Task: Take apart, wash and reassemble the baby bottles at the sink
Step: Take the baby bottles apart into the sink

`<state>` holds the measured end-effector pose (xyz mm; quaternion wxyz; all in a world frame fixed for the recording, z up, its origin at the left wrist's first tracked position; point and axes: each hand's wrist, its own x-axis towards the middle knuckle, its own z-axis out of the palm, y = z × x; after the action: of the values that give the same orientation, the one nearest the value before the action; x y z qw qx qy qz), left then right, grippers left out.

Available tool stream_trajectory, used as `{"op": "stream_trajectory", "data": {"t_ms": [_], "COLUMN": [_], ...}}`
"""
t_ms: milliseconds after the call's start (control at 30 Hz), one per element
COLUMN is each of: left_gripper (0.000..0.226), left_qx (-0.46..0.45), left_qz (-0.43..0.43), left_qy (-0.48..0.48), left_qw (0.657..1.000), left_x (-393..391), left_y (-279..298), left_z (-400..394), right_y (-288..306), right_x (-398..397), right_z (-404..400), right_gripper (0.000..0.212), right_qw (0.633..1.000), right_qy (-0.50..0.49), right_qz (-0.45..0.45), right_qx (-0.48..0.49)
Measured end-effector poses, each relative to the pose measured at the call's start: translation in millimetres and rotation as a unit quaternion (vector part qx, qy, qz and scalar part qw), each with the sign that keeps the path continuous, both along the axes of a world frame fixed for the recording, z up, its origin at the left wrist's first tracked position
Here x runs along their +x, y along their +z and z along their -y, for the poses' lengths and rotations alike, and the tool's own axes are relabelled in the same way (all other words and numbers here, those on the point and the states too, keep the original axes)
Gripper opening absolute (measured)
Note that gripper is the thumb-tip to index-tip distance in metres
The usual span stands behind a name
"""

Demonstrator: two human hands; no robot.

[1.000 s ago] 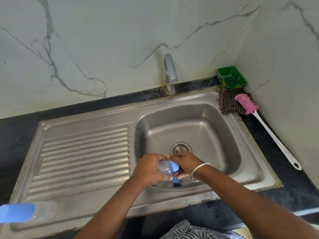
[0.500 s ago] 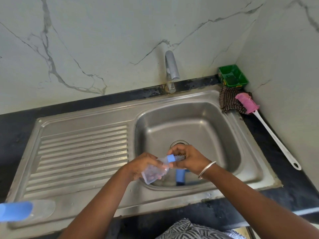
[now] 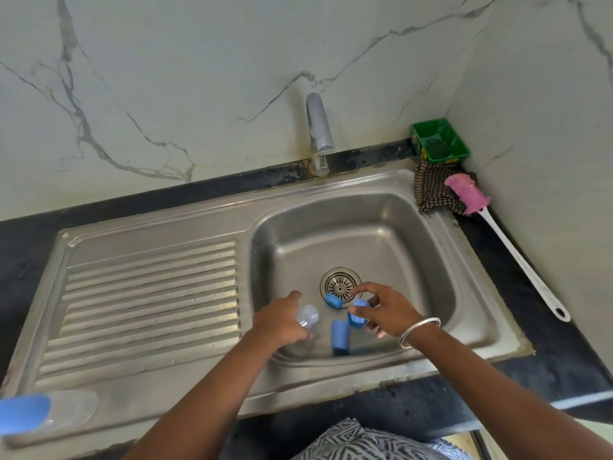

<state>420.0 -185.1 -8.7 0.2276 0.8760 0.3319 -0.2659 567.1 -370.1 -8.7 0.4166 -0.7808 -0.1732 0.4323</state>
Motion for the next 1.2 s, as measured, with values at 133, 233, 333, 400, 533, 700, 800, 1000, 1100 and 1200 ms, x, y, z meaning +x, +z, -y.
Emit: {"op": "stream_trajectory", "data": {"t_ms": [133, 233, 333, 400, 533, 700, 800, 1000, 1100, 1200], "left_gripper": [0.085, 0.083, 0.054, 0.038, 0.024, 0.013, 0.015, 0.023, 0.023, 0.023], "left_qx": [0.086, 0.117, 0.093, 0.020, -0.210, -0.295, -0.357, -0.406, -0.412, -0.409], "left_qz": [-0.007, 0.007, 0.073, 0.145, 0.296, 0.298, 0.302, 0.306, 0.302, 0.314], "left_qy": [-0.108, -0.121, -0.073, 0.004, 0.194, 0.284, 0.366, 0.405, 0.398, 0.383], "left_qw": [0.990, 0.986, 0.990, 0.989, 0.911, 0.862, 0.804, 0.760, 0.762, 0.767], "left_x": [3, 3, 3, 3, 6, 8, 7, 1, 1, 2], "left_y": [-6, -9, -10, -12, 1, 14, 19, 25, 26, 26], "left_z": [12, 13, 15, 17, 33, 43, 40, 38, 39, 40], "right_y": [-2, -2, -3, -1, 6, 14, 18, 21, 21, 22], "right_x": [-1, 0, -1, -2, -10, -20, -22, -25, -25, -27], "right_z": [-1, -3, -7, -9, -15, -24, -24, -21, -21, -22], "right_gripper": [0.014, 0.023, 0.034, 0.029, 0.021, 0.018, 0.018, 0.033, 0.033, 0.027], "right_qw": [0.999, 0.999, 0.984, 0.981, 0.981, 0.963, 0.938, 0.943, 0.950, 0.959], "right_qy": [-0.007, -0.027, -0.092, -0.094, -0.086, -0.117, -0.118, -0.100, -0.096, -0.103], "right_qz": [0.031, -0.017, -0.148, -0.164, -0.160, -0.221, -0.294, -0.269, -0.244, -0.201], "right_qx": [-0.023, -0.024, 0.030, 0.046, 0.065, 0.101, 0.142, 0.169, 0.171, 0.171]}}
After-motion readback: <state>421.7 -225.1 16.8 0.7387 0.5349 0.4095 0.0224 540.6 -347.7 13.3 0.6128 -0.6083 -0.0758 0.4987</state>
